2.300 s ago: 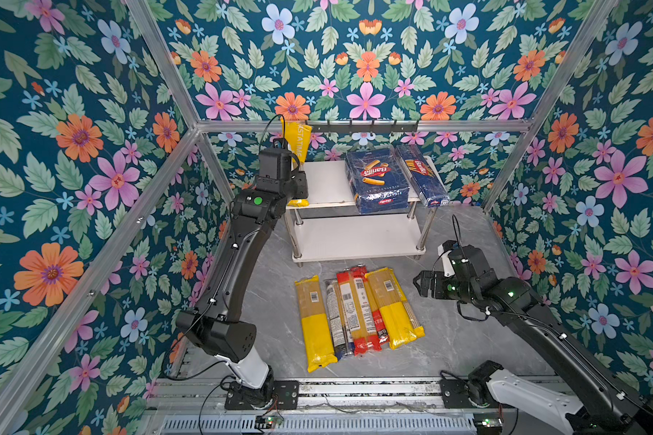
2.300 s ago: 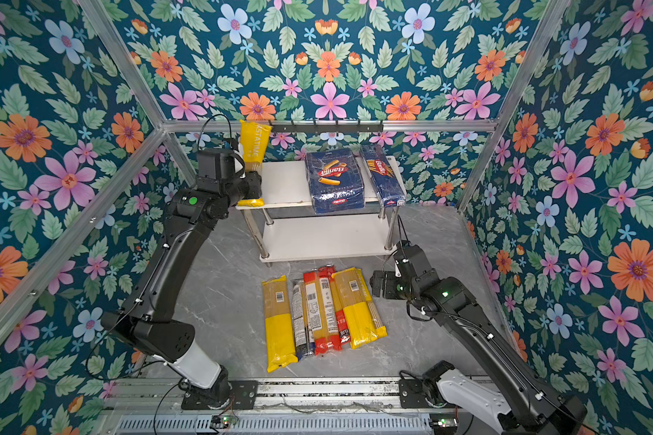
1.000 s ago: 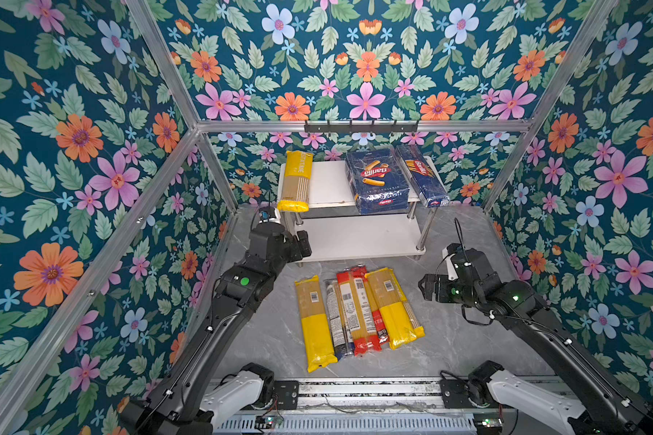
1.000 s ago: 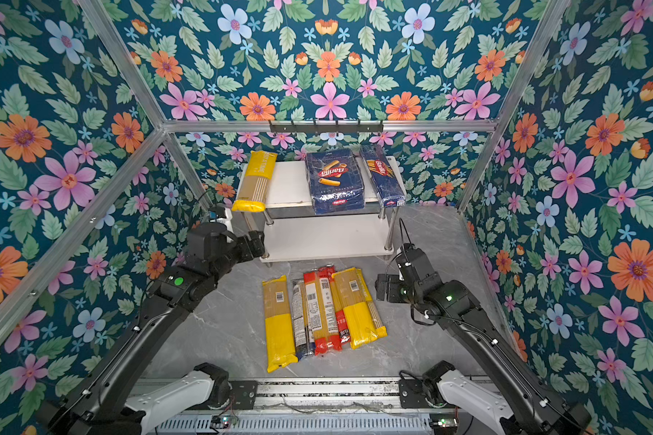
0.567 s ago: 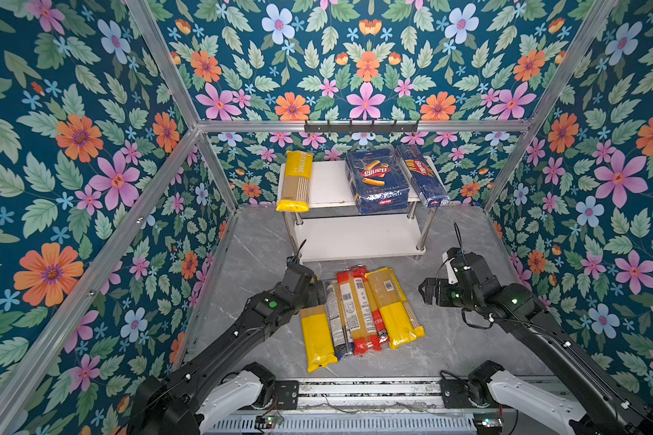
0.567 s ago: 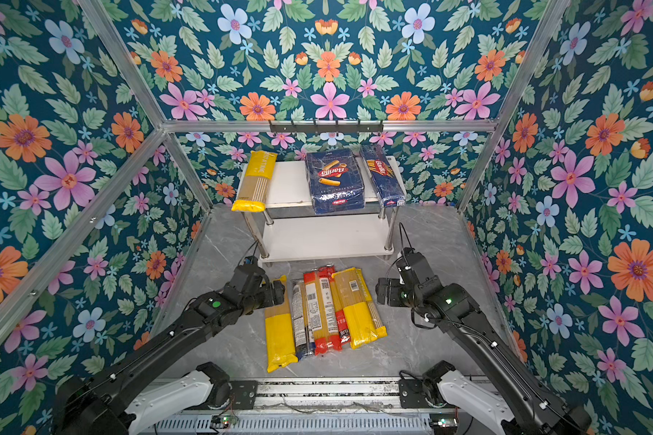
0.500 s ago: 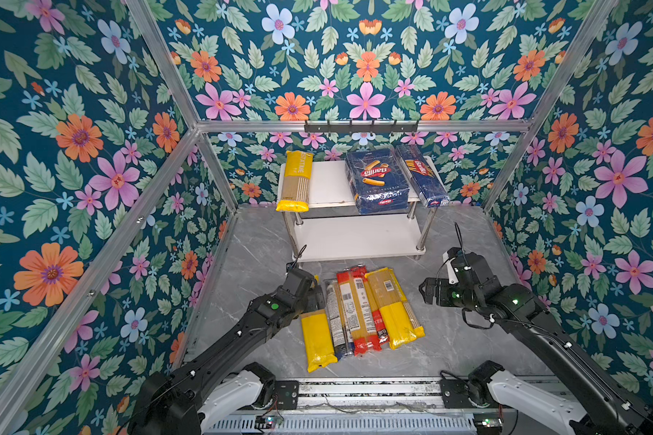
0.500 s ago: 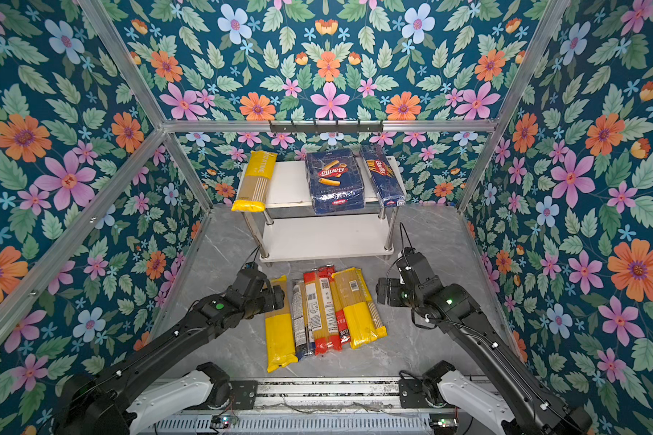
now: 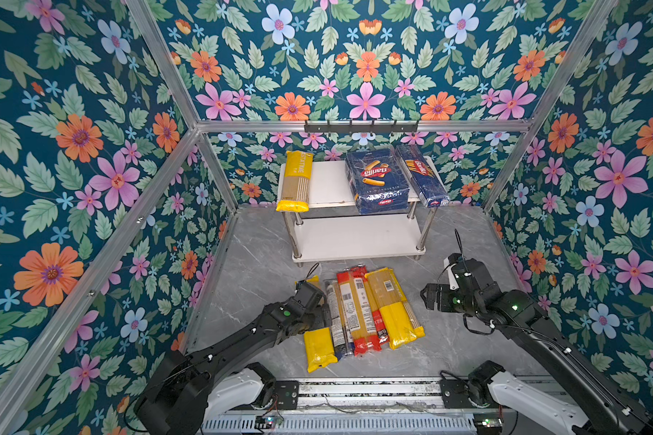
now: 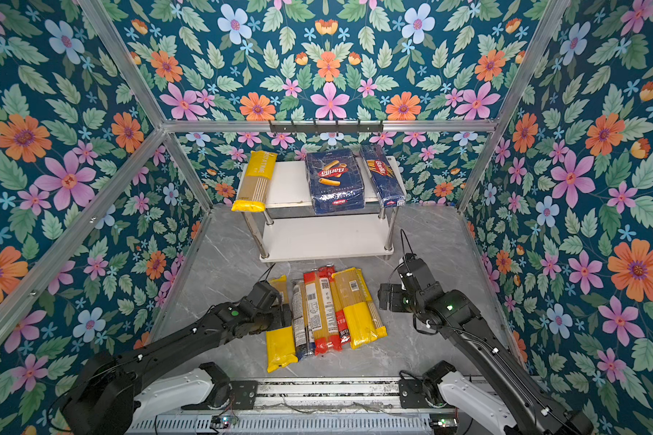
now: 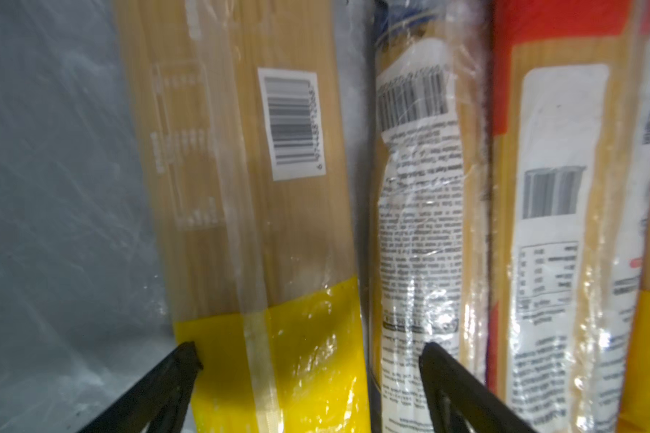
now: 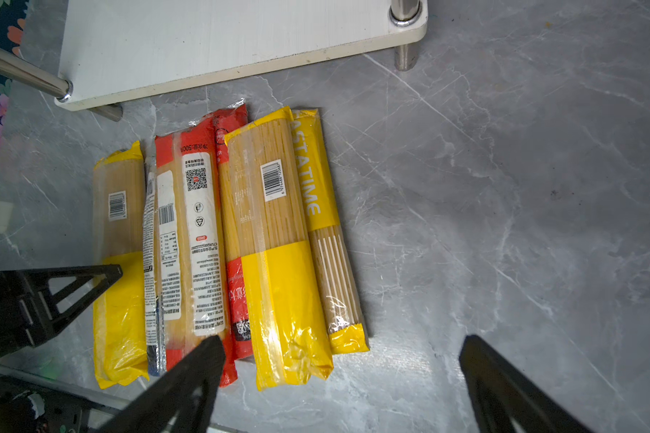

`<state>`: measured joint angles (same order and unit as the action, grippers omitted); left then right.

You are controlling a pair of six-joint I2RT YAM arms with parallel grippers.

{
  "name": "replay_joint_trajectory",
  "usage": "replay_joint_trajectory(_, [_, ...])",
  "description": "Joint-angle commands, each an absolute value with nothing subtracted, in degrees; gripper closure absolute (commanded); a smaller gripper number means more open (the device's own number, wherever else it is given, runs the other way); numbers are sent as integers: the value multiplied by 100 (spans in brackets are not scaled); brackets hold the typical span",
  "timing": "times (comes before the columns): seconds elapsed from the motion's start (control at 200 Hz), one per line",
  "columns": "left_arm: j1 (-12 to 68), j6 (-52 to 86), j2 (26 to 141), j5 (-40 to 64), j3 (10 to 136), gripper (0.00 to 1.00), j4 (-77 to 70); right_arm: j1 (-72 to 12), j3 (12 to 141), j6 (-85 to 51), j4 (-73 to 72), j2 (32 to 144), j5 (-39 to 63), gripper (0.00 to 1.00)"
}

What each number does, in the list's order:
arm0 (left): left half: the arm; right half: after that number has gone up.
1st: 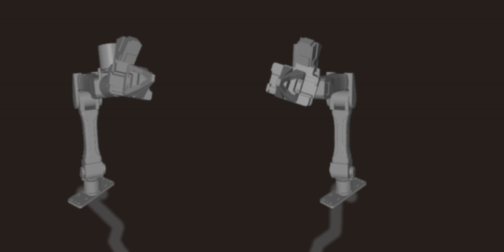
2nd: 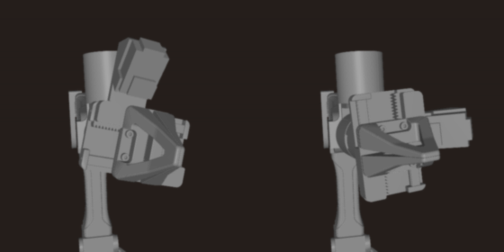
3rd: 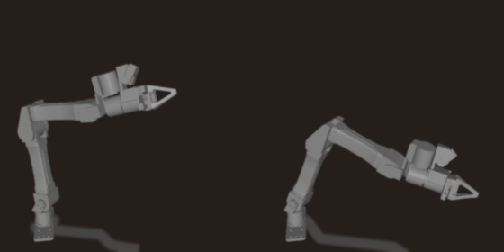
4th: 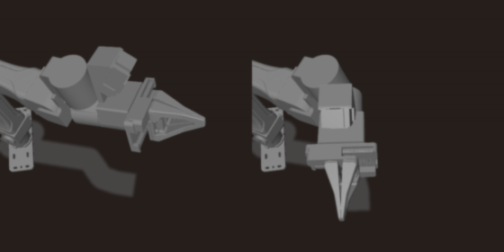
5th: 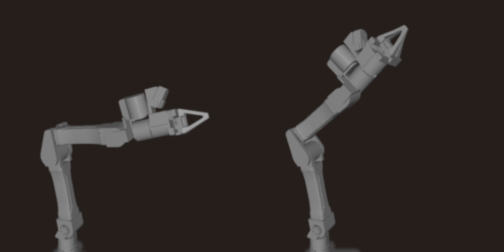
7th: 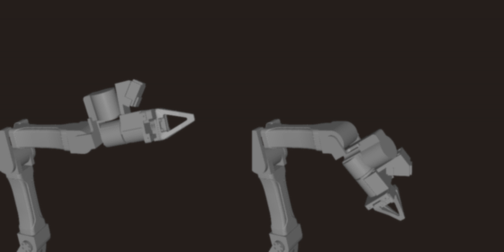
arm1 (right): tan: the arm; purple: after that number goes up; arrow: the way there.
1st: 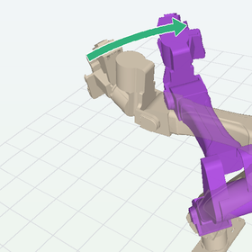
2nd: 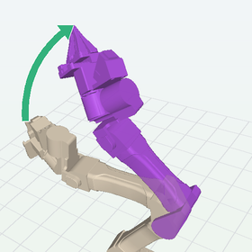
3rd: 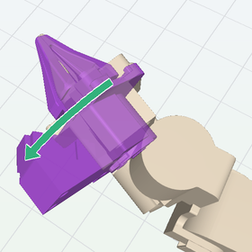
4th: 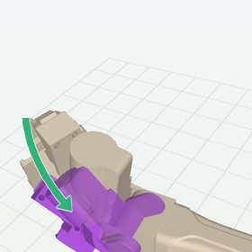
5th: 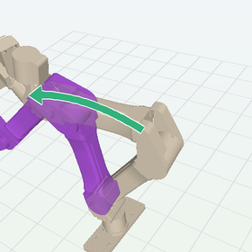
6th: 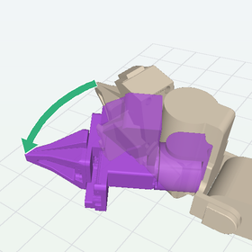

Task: Arrange pasta packages on shelves
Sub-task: Pick up the pasta bag from the bottom-center of the table.

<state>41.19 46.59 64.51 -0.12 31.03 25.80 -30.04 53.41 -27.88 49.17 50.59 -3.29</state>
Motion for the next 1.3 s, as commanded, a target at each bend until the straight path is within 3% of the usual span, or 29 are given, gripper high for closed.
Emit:
replay_joint_trajectory(0.0, [4302,5007,6591,-114,3070,5,2717,-3009,5400,-2742,4775,5063,-384,1])
replay_joint_trajectory(0.5, [4956,5591,7681,-530,3092,9,2867,-3010,5449,-2710,4842,4847,-404,1])
replay_joint_trajectory(0.715, [5028,5638,7829,-419,2936,38,2659,-2993,5473,-2690,4829,4894,-388,1])
replay_joint_trajectory(0.94, [5039,5437,7556,-463,3151,76,2993,-2984,5465,-2694,4813,4957,-343,1])
replay_joint_trajectory(1.05, [5037,5304,7266,-551,3416,82,3366,-2985,5476,-2689,4809,4966,-342,1])
replay_joint_trajectory(1.295, [5041,4931,6725,-761,4291,84,4333,-2982,5537,-2690,4866,4966,-348,1])
